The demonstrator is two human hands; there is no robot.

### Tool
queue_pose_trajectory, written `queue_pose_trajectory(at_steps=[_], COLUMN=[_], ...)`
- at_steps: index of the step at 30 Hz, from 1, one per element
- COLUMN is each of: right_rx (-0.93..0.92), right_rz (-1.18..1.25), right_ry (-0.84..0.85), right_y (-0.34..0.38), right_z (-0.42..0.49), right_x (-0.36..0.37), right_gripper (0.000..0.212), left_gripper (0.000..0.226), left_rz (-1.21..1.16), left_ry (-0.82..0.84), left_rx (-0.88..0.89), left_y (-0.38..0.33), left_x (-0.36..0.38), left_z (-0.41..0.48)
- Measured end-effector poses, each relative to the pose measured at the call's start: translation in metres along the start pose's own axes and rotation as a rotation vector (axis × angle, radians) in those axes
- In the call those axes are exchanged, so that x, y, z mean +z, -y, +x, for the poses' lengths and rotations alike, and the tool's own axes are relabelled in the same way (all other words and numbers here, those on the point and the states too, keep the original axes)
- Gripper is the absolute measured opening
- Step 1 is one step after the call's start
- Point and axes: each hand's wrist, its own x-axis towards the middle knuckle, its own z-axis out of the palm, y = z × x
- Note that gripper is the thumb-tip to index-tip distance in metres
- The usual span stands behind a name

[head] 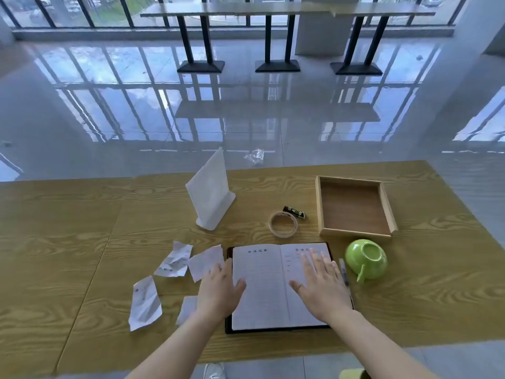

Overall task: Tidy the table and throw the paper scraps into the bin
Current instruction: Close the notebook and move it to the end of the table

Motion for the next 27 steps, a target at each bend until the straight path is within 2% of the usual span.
queue_pose_trajectory(at_steps=[3,7,9,13,17,21,23,27], right_rx=[0.039,0.051,0.053,0.066,0.074,0.072,0.075,0.081], right_rz=[-0.004,0.038,0.06,0.064,0.089,0.099,0.112,0.133], right_ry=[0.054,0.113,0.129,0.14,0.126,0.092,0.075,0.052], right_y=[-0.01,-0.018,-0.02,-0.025,-0.031,-0.03,-0.029,-0.029], right_z=[-0.007,-0.013,-0.013,-0.015,-0.015,-0.014,-0.015,-0.015], right_x=[0.013,0.026,0.029,0.035,0.036,0.037,0.038,0.036], right_gripper=[0.078,0.077,0.076,0.073,0.066,0.065,0.065,0.066], left_gripper=[0.044,0.013,0.029,0.02,0.046,0.051,0.042,0.006], left_rz=[-0.236,-0.327,-0.338,-0.347,-0.35,-0.399,-0.498,-0.788], left_ry=[0.043,0.082,0.089,0.087,0.127,0.121,0.125,0.058], left_rx=[-0.096,-0.191,-0.219,-0.242,-0.27,-0.34,-0.4,-0.496], left_y=[-0.001,-0.008,-0.01,-0.01,-0.013,-0.014,-0.014,-0.014], left_x=[0.008,0.013,0.016,0.02,0.022,0.025,0.022,0.012], left_z=[0.004,0.008,0.01,0.012,0.014,0.021,0.023,0.024])
